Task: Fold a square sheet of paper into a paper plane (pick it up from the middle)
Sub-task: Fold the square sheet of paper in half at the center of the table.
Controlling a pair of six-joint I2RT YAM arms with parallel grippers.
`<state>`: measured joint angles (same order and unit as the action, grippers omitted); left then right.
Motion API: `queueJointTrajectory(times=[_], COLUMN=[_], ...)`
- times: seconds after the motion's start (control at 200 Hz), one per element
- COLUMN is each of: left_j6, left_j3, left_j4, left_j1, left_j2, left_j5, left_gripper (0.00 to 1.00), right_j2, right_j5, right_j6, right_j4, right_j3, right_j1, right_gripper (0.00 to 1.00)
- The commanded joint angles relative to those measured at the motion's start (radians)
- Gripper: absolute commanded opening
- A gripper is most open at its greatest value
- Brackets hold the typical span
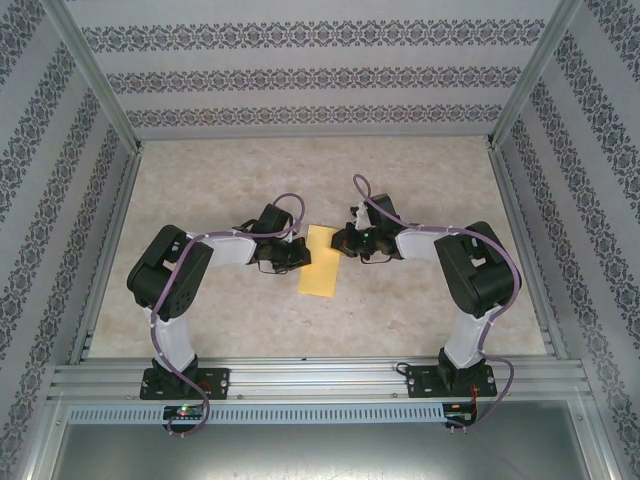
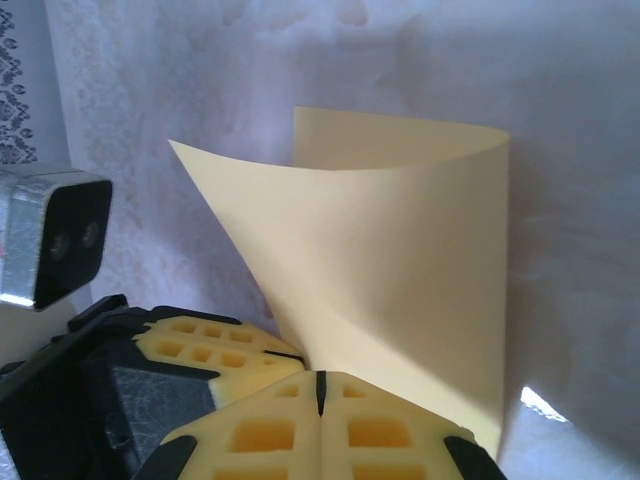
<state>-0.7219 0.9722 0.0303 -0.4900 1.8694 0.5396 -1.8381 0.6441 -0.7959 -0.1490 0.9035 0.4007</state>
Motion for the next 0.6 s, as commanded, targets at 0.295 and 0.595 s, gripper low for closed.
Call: queueJointTrajectory(times=[0.295, 0.595], left_j6=[0.033, 0.035], left_j3=[-0.019, -0.014], left_j4=[0.123, 0.126], left_j1=[-0.013, -0.013], left_j2=[0.048, 0.051], left_j5=[-0.050, -0.053], left_gripper=[0.00, 0.00], right_j2=[-0.051, -0.012], right_j5=[-0.026, 0.000], right_j6=[0.019, 0.050], right_j4=[0.051, 0.113], right_j3=[-0.001, 0.097], right_j1=[-0.012, -0.016], right_gripper=[0.05, 0.06])
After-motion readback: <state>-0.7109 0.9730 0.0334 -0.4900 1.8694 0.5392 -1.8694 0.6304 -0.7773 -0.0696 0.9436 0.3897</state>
